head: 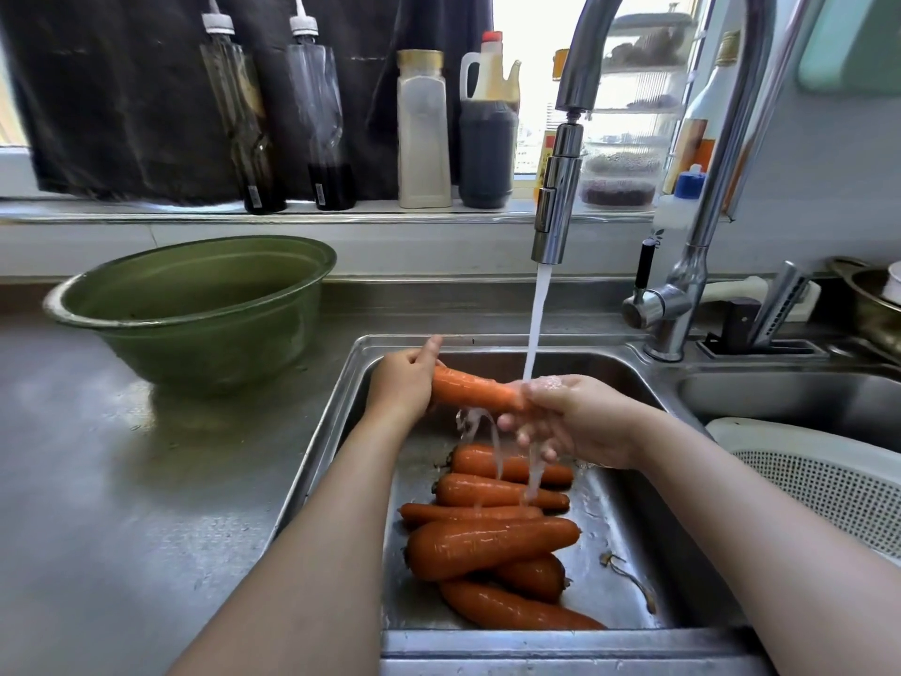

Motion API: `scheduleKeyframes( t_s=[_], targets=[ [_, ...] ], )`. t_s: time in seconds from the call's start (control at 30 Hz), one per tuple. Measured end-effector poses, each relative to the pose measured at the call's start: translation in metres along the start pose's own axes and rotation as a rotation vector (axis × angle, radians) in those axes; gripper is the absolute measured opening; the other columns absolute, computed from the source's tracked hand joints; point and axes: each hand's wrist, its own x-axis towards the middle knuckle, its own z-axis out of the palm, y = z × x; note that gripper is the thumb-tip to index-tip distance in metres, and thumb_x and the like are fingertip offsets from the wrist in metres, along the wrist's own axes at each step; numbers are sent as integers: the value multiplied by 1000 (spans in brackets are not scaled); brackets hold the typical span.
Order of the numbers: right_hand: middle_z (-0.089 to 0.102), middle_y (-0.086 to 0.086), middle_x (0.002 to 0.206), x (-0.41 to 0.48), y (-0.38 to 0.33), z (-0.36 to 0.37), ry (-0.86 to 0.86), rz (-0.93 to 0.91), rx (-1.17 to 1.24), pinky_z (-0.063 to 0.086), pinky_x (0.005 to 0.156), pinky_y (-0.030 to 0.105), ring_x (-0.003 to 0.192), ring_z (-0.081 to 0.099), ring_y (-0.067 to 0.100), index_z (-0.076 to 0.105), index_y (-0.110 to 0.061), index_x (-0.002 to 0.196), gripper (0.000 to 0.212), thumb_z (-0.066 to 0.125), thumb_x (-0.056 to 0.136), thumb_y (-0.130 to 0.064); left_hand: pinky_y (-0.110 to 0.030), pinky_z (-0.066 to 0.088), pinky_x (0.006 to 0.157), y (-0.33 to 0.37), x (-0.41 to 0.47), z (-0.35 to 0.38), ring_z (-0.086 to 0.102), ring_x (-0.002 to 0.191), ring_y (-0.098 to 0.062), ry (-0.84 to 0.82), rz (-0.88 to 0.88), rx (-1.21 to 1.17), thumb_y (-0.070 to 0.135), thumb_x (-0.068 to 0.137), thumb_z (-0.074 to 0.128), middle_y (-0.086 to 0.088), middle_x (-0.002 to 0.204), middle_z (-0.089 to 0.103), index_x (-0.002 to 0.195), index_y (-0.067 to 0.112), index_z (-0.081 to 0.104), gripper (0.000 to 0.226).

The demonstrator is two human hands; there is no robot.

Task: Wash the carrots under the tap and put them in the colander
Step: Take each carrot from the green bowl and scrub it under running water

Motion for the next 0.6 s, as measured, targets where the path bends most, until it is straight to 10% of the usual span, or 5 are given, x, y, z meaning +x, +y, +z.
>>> scheduleKeyframes(
  t_s=[0.27, 0.5, 0.6],
  targets=[
    [58, 4, 61, 11, 5, 10, 577, -132, -410, 33, 38, 20, 44, 50, 14, 70, -6, 79, 52, 68, 93, -57, -28, 44, 59, 1, -7, 11, 59, 83, -18, -288, -20, -49, 58, 91, 68, -2, 104, 64, 103, 28, 66, 32],
    [56, 6, 76, 4, 2, -1, 29, -13, -170, 36, 44, 22, 54, 47, 13, 62, -9, 107, 26, 44, 111, -28, -32, 45, 68, -1, -3, 7, 57, 72, -20, -68, -94, -79, 53, 97, 63, 0, 79, 63, 88, 20, 70, 35],
    [57, 7, 78, 7, 5, 2, 90, -44, -246, 38, 43, 22, 53, 49, 12, 65, -10, 108, 20, 52, 108, -25, -30, 43, 65, 1, -4, 6, 57, 68, -18, -57, -72, -10, 51, 99, 60, 1, 77, 62, 90, 19, 71, 35]
  ],
)
